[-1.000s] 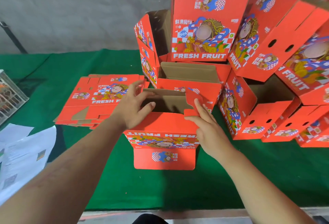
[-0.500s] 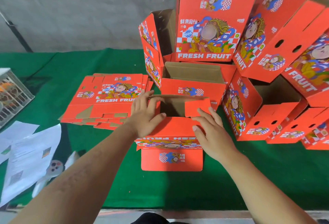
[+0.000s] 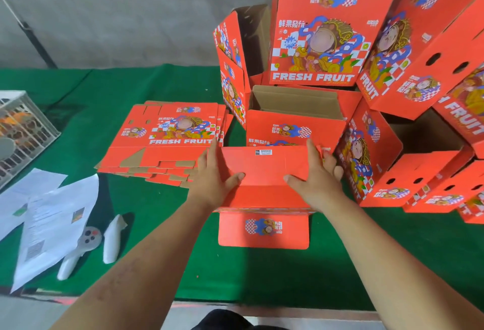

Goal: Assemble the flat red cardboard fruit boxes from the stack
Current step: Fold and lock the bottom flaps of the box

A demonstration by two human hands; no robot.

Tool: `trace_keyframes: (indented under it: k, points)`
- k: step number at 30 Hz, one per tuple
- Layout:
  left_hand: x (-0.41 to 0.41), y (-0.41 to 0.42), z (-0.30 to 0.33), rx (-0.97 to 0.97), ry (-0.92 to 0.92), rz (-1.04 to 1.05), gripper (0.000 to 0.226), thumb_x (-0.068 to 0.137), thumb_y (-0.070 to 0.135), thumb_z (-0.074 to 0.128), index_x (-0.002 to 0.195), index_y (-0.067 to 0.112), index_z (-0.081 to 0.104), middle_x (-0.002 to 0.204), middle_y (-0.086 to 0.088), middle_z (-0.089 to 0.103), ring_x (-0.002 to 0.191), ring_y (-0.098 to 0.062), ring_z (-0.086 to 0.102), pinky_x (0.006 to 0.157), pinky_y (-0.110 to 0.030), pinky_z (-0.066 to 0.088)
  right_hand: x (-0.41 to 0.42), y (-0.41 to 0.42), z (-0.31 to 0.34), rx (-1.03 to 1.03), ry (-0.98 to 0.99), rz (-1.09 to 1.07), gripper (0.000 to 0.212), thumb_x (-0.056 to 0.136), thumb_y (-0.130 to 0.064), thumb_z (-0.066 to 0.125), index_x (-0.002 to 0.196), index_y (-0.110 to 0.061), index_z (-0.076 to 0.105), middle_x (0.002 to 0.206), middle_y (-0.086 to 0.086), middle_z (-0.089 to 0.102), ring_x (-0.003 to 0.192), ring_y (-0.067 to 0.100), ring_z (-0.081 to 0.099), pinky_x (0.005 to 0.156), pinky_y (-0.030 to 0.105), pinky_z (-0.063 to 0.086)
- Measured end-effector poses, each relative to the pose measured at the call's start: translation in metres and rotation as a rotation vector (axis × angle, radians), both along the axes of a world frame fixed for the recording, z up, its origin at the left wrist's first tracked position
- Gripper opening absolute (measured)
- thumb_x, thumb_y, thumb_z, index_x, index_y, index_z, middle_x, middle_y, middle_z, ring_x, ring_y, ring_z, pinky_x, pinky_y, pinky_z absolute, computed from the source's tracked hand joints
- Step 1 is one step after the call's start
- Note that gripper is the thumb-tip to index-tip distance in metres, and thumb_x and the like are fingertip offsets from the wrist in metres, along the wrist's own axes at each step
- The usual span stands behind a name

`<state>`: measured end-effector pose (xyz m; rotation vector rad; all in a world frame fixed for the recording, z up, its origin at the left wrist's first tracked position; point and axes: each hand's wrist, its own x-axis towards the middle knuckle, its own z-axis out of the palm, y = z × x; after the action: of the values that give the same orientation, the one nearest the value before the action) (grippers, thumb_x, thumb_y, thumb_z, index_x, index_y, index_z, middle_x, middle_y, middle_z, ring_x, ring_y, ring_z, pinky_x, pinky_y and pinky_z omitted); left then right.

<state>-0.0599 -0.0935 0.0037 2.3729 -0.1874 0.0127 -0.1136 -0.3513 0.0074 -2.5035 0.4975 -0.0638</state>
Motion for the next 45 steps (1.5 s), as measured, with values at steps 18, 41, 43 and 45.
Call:
trace_keyframes:
  k: [18, 41, 43, 45]
  points:
    - [-0.02, 0.007, 0.009, -0.868, 0.185, 0.487, 0.033, 0.091, 0.052, 0.072, 0.103, 0.028, 0.054, 0.093, -0.004, 0.064, 0.076, -0.017, 0.059, 0.077, -0.039, 0.05, -0.021, -0.019, 0.029, 1.386, 0.139, -0.305, 0.057, 0.084, -0.077, 0.06, 0.082, -0.025, 0.083, 0.093, 0.01, 0.08, 0.076, 0.027, 0.078, 0.06, 0.039, 0.062]
    - [-0.056, 0.069, 0.053, -0.986, 0.299, -0.302, 0.073, 0.091, 0.024, 0.078, 0.152, 0.048, 0.044, 0.14, -0.007, 0.066, 0.107, -0.024, 0.073, 0.081, -0.038, 0.062, -0.053, -0.016, 0.052, 1.367, 0.096, -0.057, 0.065, 0.069, -0.061, 0.078, 0.124, -0.028, 0.071, 0.117, 0.014, 0.077, 0.099, 0.036, 0.077, 0.067, 0.049, 0.063]
    - [-0.048, 0.056, 0.063, -0.916, 0.263, -0.33, 0.071, 0.097, 0.029, 0.072, 0.154, 0.051, 0.036, 0.145, -0.006, 0.063, 0.115, -0.028, 0.069, 0.088, -0.054, 0.06, -0.048, -0.023, 0.067, 1.351, 0.042, -0.053, 0.061, 0.07, -0.057, 0.076, 0.123, -0.027, 0.072, 0.115, 0.013, 0.077, 0.096, 0.034, 0.078, 0.065, 0.048, 0.063]
    - [-0.041, 0.041, 0.069, -0.84, 0.189, -0.337, 0.067, 0.102, 0.026, 0.065, 0.155, 0.05, 0.034, 0.143, -0.006, 0.064, 0.112, -0.028, 0.069, 0.086, -0.061, 0.06, -0.042, -0.029, 0.081, 1.323, -0.022, -0.03, 0.06, 0.075, -0.054, 0.074, 0.127, -0.026, 0.07, 0.116, 0.013, 0.077, 0.097, 0.034, 0.077, 0.068, 0.049, 0.064]
